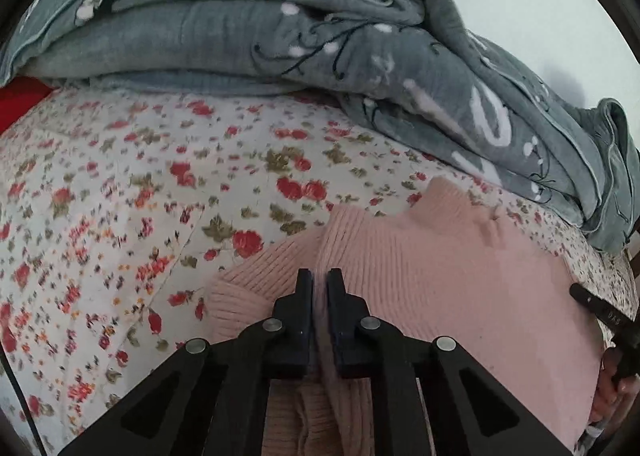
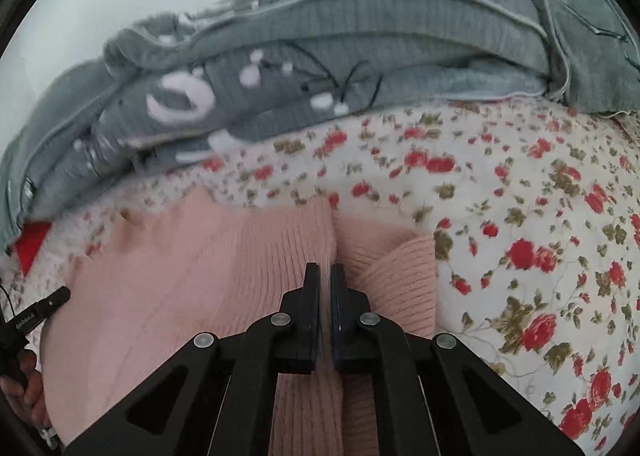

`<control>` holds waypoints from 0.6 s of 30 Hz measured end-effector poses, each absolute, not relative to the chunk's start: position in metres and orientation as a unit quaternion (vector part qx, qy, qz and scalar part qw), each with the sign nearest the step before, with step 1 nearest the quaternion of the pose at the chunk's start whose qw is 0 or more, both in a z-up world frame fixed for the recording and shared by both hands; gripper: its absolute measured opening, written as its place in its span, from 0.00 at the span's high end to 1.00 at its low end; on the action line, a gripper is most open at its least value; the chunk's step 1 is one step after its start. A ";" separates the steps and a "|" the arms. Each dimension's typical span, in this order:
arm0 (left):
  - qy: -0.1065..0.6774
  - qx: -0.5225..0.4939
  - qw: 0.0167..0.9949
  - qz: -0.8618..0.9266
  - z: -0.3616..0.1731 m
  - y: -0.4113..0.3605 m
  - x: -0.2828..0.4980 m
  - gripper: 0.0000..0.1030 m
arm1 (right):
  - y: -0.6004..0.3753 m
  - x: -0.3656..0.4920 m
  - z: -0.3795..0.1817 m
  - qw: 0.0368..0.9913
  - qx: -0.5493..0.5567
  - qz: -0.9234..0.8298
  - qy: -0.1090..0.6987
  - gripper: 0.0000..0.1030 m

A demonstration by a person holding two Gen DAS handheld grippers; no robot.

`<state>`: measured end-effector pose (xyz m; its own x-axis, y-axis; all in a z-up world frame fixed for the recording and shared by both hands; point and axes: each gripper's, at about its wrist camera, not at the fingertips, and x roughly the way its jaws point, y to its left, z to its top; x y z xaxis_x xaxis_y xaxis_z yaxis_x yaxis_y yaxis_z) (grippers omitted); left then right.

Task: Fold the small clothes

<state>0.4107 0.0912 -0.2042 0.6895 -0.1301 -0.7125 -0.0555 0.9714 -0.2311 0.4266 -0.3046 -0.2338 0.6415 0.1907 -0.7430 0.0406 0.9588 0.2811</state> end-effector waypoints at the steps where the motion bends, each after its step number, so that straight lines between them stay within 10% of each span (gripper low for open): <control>1: 0.389 -0.116 0.914 -0.025 -0.198 0.091 0.408 0.86 | -0.305 0.426 -0.231 0.897 0.137 0.042 0.419 0.93; 5: 0.347 -0.086 0.933 -0.040 -0.168 0.084 0.396 0.64 | -0.310 0.413 -0.207 0.912 0.127 0.028 0.390 0.79; 10: 0.327 -0.052 0.939 -0.093 -0.157 0.050 0.407 0.61 | -0.291 0.413 -0.168 0.929 0.112 0.053 0.349 0.65; 18: 0.417 -0.040 0.903 -0.092 -0.217 0.042 0.441 0.61 | -0.279 0.454 -0.235 0.890 0.101 0.050 0.442 0.75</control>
